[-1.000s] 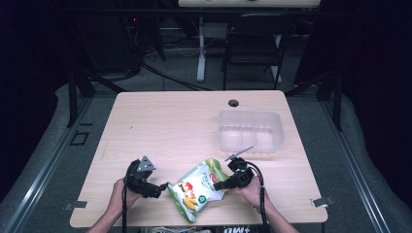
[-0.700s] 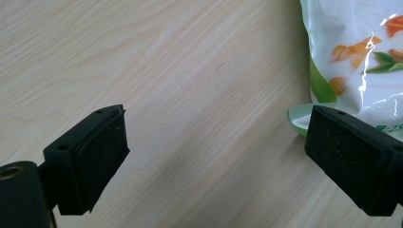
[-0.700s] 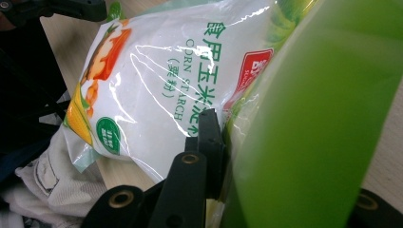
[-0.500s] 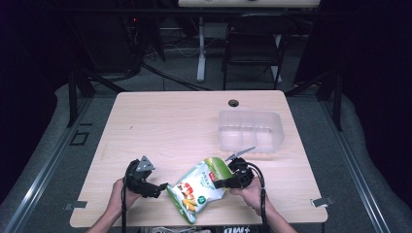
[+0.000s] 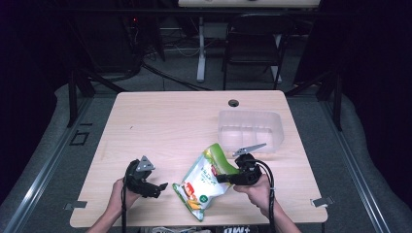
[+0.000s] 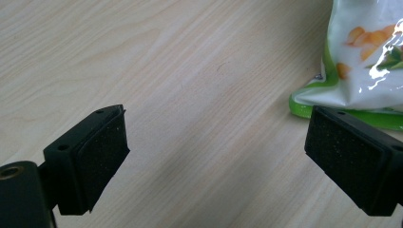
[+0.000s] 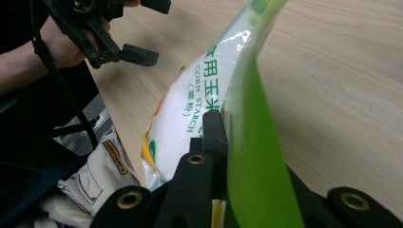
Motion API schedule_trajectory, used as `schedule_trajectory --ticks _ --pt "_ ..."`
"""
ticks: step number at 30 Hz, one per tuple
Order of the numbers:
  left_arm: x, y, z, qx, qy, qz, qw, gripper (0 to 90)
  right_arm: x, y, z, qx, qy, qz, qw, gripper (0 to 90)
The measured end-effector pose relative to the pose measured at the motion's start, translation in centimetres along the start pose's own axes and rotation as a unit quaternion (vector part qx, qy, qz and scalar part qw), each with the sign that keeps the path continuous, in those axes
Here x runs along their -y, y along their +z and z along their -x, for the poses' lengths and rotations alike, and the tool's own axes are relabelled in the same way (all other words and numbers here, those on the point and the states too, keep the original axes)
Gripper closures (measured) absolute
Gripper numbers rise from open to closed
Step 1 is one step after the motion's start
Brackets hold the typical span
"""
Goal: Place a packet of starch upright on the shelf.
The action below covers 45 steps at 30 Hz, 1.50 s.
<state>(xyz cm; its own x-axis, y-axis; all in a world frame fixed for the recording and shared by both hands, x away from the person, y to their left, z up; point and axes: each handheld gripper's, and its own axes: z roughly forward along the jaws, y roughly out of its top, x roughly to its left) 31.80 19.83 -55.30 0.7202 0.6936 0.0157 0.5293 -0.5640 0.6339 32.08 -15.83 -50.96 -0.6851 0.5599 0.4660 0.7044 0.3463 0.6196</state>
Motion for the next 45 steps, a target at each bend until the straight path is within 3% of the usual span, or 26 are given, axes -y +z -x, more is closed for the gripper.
schedule_trajectory --ticks 7,12,19,27,45 --pt "0.0 0.1 0.0 0.0 -0.001 0.002 1.0 6.8 -0.5 -1.0 -1.3 -0.005 -0.018 0.016 0.9997 89.9" --pt "0.0 0.1 0.0 0.0 -0.002 0.002 1.0 6.8 -0.8 -1.6 -2.5 0.026 -0.039 0.022 0.9987 89.8" --pt "0.1 0.1 0.0 0.001 -0.002 0.0 1.0 6.8 -1.0 -2.3 -3.6 0.016 -0.055 0.033 0.9978 89.9" --pt "0.1 0.2 0.0 0.001 -0.001 -0.001 1.0 6.8 -1.3 -3.0 -5.0 0.017 -0.076 0.027 0.9966 90.0" --pt "0.1 0.1 -0.1 -0.001 -0.001 0.002 1.0 6.9 -1.5 -7.2 -4.2 0.046 -0.067 0.062 0.9948 90.0"
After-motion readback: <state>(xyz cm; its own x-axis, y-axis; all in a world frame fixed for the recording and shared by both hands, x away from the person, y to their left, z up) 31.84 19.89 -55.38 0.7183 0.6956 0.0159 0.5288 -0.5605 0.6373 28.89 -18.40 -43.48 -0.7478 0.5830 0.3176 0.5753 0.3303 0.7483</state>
